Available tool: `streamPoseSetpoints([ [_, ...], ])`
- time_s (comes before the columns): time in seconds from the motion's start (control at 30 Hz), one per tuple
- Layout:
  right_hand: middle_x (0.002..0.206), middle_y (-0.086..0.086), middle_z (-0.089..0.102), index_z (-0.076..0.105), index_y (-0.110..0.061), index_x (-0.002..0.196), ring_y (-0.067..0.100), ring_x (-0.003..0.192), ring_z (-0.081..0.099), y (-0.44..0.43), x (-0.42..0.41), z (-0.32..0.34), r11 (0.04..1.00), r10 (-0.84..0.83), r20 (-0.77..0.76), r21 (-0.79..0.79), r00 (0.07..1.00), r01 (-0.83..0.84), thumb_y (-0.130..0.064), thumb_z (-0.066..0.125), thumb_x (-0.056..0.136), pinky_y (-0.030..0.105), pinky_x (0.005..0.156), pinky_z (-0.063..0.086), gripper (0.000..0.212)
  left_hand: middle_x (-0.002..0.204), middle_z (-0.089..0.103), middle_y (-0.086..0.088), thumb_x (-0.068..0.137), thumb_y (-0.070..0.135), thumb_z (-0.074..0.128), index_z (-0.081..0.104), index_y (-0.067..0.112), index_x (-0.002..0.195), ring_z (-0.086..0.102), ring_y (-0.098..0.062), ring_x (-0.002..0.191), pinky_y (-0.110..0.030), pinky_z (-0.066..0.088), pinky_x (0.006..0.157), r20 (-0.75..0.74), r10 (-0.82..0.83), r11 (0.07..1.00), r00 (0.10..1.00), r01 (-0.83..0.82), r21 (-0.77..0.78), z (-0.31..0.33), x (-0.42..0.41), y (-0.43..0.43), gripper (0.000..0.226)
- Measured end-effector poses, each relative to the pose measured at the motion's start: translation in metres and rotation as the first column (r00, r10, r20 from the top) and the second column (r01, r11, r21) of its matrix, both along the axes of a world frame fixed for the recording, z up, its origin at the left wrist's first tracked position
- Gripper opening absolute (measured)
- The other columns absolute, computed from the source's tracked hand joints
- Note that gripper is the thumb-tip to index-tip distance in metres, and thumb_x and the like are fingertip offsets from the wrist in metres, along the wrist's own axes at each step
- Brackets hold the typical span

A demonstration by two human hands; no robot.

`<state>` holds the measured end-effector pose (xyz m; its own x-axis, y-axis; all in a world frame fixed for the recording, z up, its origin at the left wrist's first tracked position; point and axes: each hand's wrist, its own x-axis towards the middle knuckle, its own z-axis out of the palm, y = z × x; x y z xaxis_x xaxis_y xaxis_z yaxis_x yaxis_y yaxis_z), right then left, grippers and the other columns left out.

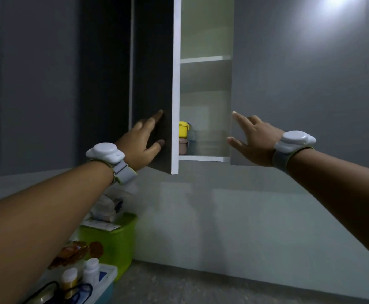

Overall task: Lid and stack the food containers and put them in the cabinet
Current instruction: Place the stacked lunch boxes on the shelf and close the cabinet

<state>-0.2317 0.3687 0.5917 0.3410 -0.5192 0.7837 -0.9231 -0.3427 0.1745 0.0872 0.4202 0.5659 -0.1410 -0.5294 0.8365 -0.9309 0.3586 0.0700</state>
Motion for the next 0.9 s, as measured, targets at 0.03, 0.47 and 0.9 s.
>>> streamPoseSetpoints([
  [0.03, 0.142, 0.010, 0.046, 0.008, -0.032, 0.157, 0.035, 0.112, 0.059, -0.007, -0.004, 0.002, 1.000, 0.009, 0.009, -0.013, 1.000, -0.009, -0.068, 0.035, 0.093, 0.039, 0.078, 0.051, 0.078, 0.154, 0.029, -0.006, 0.091, 0.046, 0.050, 0.002, 0.044, 0.150, 0.051, -0.030, 0.124, -0.039, 0.051, 0.092, 0.005, 0.002, 1.000, 1.000, -0.002, 0.008, 0.002, -0.006, -0.012, 0.076],
  [0.47, 0.162, 0.012, 0.018, -0.001, -0.035, 0.157, 0.040, 0.142, 0.033, -0.150, -0.053, 0.020, 0.985, 0.137, -0.034, -0.101, 0.990, -0.140, -0.075, 0.022, 0.090, 0.052, 0.108, 0.040, 0.081, 0.161, 0.009, -0.001, 0.081, 0.064, 0.048, 0.012, 0.042, 0.150, 0.021, -0.036, 0.144, -0.057, 0.037, 0.107, 0.056, 0.159, 0.986, 0.986, -0.156, -0.054, 0.023, -0.086, -0.173, 0.081],
  [0.9, 0.164, 0.010, 0.019, 0.009, -0.031, 0.158, 0.032, 0.152, 0.011, -0.182, -0.053, 0.006, 0.979, 0.023, -0.128, -0.197, 0.992, -0.048, -0.074, 0.019, 0.090, 0.058, 0.121, 0.009, 0.081, 0.159, 0.010, -0.003, 0.076, 0.067, 0.056, 0.011, 0.043, 0.149, 0.022, -0.035, 0.138, -0.055, 0.035, 0.105, 0.051, 0.320, 0.936, 0.946, -0.308, -0.171, 0.023, -0.098, -0.214, 0.089],
])
